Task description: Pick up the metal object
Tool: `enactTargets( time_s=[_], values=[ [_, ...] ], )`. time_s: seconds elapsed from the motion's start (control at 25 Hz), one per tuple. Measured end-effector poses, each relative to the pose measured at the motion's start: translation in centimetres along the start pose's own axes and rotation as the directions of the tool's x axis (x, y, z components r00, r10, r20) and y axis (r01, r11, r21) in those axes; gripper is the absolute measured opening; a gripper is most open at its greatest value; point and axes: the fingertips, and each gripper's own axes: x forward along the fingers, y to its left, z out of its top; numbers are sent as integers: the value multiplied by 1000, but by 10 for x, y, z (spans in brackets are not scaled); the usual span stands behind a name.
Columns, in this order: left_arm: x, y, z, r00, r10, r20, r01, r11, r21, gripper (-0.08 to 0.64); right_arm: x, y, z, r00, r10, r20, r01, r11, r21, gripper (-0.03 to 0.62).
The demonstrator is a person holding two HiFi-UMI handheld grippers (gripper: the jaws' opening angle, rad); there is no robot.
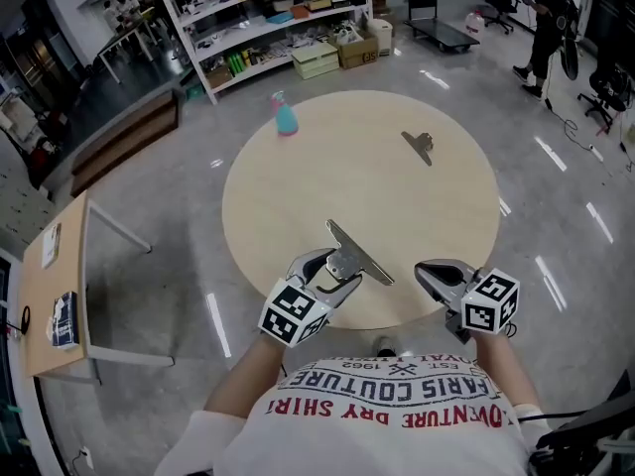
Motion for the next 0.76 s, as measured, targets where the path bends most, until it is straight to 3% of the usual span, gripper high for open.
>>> enactTargets(
  time_s=[0.76],
  values=[
    [-39, -11, -17, 1000, 3, 8, -3, 1000, -11, 279, 2, 44, -8, 1000, -11, 0, 11, 999, -35, 0]
  ],
)
